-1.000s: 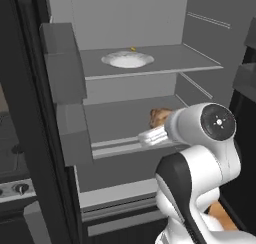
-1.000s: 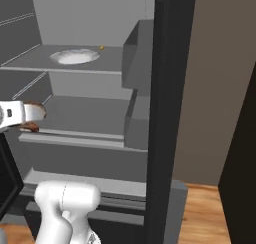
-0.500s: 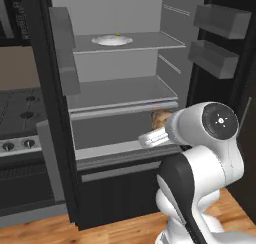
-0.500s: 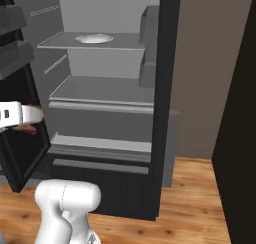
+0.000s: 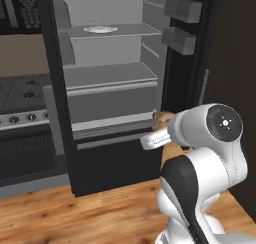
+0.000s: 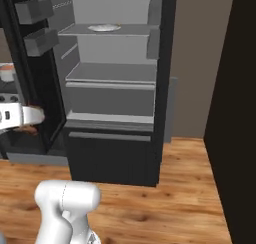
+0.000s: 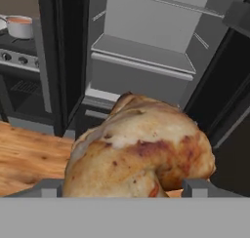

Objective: Retrieve the chicken drumstick from the fridge and place it on the saucepan with marinade on the stove.

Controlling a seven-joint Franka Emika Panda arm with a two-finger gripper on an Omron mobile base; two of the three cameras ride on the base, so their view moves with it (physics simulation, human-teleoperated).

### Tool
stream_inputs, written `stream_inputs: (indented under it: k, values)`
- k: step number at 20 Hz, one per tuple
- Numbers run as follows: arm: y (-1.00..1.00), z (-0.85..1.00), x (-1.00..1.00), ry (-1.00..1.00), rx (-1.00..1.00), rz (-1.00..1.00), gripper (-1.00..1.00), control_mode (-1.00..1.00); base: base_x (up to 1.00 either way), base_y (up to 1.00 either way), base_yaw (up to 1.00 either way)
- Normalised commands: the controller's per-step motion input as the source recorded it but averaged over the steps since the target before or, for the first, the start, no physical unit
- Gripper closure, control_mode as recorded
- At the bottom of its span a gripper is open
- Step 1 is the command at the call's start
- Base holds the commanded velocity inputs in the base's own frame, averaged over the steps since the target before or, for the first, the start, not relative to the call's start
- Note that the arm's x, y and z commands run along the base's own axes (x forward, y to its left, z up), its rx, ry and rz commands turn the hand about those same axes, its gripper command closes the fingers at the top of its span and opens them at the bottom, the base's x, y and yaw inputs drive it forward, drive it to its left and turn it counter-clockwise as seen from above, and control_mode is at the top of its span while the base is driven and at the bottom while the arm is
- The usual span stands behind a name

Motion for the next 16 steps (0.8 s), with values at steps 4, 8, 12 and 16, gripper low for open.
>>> stream_inputs:
  k: [4, 8, 12, 16]
  values:
    - [0.0, 0.0, 0.0, 0.0, 0.0, 0.0, 1.0, 1.0, -0.36, 1.0, -0.22]
    - [0.0, 0.0, 0.0, 0.0, 0.0, 0.0, 1.0, 1.0, -0.33, 1.0, -0.29]
    - [0.0, 0.0, 0.0, 0.0, 0.0, 0.0, 1.0, 1.0, -0.31, 1.0, -0.26]
    - [0.0, 0.0, 0.0, 0.0, 0.0, 0.0, 1.0, 1.0, -0.23, 1.0, -0.23]
